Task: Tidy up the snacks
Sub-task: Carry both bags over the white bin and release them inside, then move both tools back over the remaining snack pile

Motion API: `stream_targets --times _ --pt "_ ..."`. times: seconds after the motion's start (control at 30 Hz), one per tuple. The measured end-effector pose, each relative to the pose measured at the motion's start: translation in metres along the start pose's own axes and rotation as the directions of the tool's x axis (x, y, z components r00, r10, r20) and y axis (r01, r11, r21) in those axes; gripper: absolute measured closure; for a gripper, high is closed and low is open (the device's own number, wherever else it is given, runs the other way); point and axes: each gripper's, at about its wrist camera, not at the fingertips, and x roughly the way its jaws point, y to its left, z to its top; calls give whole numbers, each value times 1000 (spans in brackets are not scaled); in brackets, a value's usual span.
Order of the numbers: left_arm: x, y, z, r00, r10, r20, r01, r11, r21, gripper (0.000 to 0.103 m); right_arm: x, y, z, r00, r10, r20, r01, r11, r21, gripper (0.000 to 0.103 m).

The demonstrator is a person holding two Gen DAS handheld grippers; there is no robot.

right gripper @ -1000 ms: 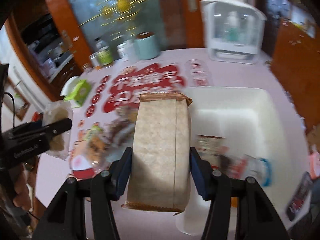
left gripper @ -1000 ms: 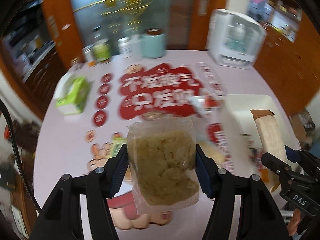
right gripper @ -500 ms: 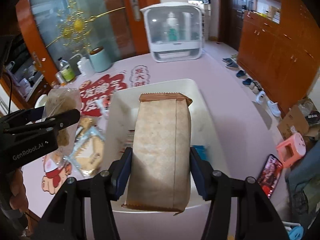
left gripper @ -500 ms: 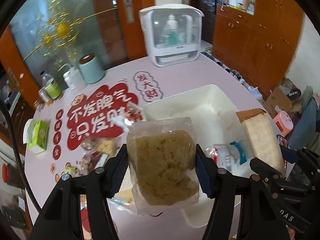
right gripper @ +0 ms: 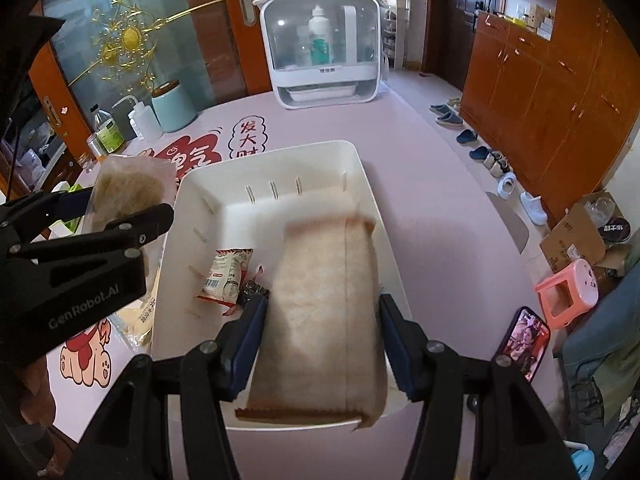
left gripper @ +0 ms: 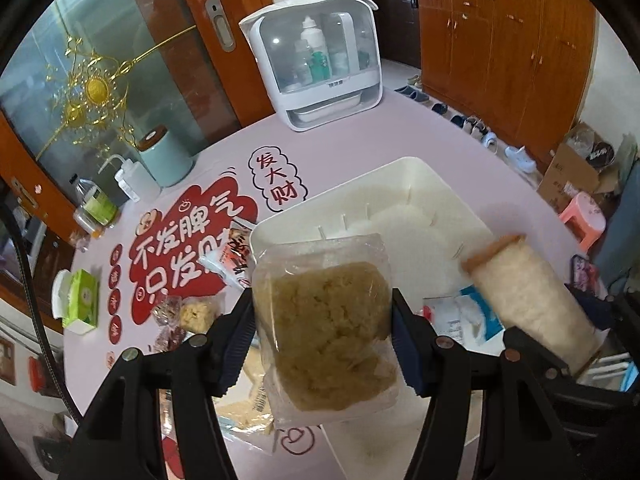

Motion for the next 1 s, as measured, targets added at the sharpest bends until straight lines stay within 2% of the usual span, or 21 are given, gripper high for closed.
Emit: stream_targets --times 0.07,0.1,0.27,0.57,1.0 --pt "1 1 -1 1000 -1 0 1 1000 9 13 3 0 1 1000 4 -7 -4 1000 3 46" --pt "0 2 -2 1000 -2 8 2 1000 10 11 4 0 1 1000 6 -10 -6 1000 0 46" --pt "-2 11 -8 1000 23 10 -23 1000 10 10 8 5 3 1000 7 -22 -8 1000 -12 45" --pt "-11 45 -20 999 51 -3 -51 997 -52 10 6 16 6 1000 18 -20 -18 1000 -23 46" --pt "-28 74 -48 997 72 -13 -73 992 -99 10 -5 40 -5 999 28 -21 -29 998 -48 46"
